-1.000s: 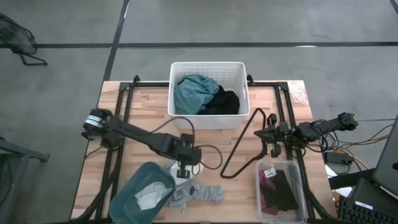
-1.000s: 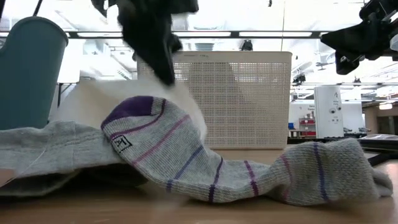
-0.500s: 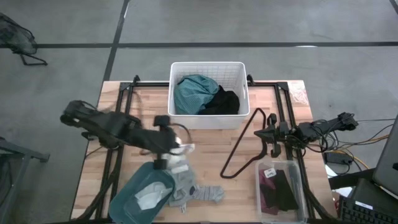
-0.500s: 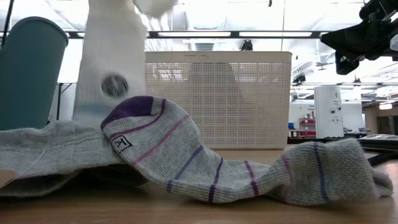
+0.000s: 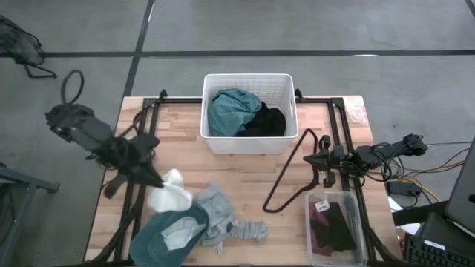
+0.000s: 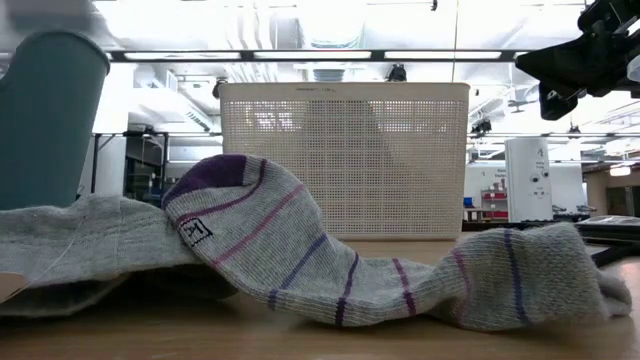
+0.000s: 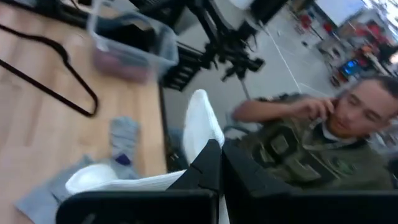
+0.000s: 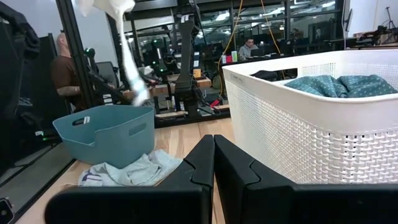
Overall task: Pick & Place Cloths
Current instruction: Put the white sock into the green bin, then put the gray underwear into the transparent bin
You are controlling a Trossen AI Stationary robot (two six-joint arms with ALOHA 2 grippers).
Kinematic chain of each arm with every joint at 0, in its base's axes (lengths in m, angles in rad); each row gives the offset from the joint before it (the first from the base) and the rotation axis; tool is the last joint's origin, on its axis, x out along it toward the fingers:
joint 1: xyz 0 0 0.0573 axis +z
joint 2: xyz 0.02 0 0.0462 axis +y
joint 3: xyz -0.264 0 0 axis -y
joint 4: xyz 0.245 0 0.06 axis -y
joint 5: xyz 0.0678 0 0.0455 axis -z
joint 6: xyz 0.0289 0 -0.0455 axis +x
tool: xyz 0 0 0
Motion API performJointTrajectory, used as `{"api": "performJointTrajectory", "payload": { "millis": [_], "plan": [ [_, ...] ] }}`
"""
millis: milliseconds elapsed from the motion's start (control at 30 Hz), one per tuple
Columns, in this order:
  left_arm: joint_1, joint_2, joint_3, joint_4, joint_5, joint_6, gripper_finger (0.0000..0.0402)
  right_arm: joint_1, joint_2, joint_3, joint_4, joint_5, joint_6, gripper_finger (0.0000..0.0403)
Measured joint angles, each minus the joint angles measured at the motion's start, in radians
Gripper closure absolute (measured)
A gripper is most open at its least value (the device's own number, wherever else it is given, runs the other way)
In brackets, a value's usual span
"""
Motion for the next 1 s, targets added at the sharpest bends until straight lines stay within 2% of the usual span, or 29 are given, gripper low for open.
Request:
{"api": "performJointTrajectory", "payload": {
  "millis": [167, 267, 400, 533, 733, 900, 1000],
  "plan": [
    [-0.060, 0.022, -0.034, -0.011, -0.011, -0.017, 0.0397, 0.000, 0.000, 0.000, 0.000, 0.000, 0.000, 0.0394],
    [-0.077, 0.053, -0.104, -0.006, -0.066, -0.026, 0.0394, 0.000, 0.000, 0.000, 0.000, 0.000, 0.000, 0.0394],
    [-0.091, 0.095, -0.259, -0.007, -0.056, -0.154, 0.0374, 0.000, 0.000, 0.000, 0.000, 0.000, 0.000, 0.0394],
    [-0.131, 0.127, -0.455, 0.014, 0.040, -0.384, 0.0350, 0.000, 0.000, 0.000, 0.000, 0.000, 0.000, 0.0394],
    [-0.211, 0.134, -0.751, 0.312, 0.119, -0.624, 0.0319, 0.000, 0.000, 0.000, 0.000, 0.000, 0.000, 0.0394],
    [-0.206, 0.116, -0.894, 0.620, 0.172, -0.628, 0.0287, 0.000, 0.000, 0.000, 0.000, 0.000, 0.000, 0.0394],
    [-0.165, 0.107, -0.923, 0.751, 0.163, -0.542, 0.0277, 0.000, 0.000, 0.000, 0.000, 0.000, 0.000, 0.0394]
  ]
}}
